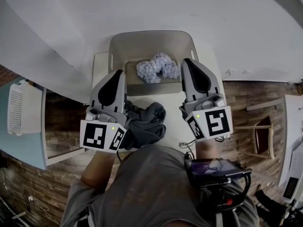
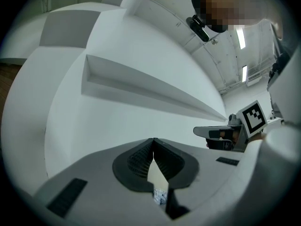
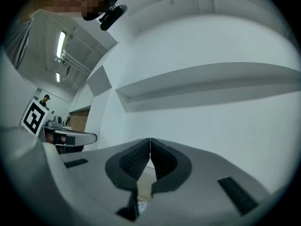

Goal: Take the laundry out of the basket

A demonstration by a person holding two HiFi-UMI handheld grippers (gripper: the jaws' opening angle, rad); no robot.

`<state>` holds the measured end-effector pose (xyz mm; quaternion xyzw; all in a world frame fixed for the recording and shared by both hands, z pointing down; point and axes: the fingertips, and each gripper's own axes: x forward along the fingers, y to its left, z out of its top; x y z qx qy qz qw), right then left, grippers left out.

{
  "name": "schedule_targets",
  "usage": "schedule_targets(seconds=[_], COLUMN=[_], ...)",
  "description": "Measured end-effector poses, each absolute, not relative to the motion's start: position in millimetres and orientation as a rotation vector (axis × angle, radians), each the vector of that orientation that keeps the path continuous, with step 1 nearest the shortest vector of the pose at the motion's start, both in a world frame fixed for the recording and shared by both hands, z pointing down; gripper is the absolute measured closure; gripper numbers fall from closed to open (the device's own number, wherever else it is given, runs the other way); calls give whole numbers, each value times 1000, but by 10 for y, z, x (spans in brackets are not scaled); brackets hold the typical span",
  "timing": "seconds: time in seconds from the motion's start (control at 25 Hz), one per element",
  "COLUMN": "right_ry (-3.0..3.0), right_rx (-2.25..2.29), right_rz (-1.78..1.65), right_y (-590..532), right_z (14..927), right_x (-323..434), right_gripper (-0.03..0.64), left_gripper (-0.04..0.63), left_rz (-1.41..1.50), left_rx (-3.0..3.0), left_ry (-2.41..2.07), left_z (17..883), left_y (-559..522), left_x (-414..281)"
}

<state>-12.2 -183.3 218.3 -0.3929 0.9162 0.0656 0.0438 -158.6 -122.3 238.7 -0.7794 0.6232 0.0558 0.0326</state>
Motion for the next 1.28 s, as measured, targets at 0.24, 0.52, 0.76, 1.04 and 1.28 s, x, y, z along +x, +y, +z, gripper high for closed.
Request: schedule_targets(seconds=[0.24,0.52,0.76,1.04,1.28], right_ry=[2796,2816,2915,3038,3157], right_rx=[-1204,-1208,-1161,-1064,-951], right_rz=[284,341,331,279,175], right_y=[-2066,-2411,-2699,-3045,-3283], right_z=[1971,1905,2179,2571,2962], right_x=[-164,-304,-547,-846,-1075], right_gripper=[609,609,607,607,607], left_gripper=[586,586,586,586,586], left_rz=[182,206,192,225,232], left_rx=[-2380,-2363,-2373,-2405,-2410], left_ry=[1901,1894,1902,1917,1949], left_z=[2247,2155,2216,2324,2452], left_y=[-1394,-1694,-1978,-2370,-2645], left_x=[-1650,-1758,-1838,-1940,-2054])
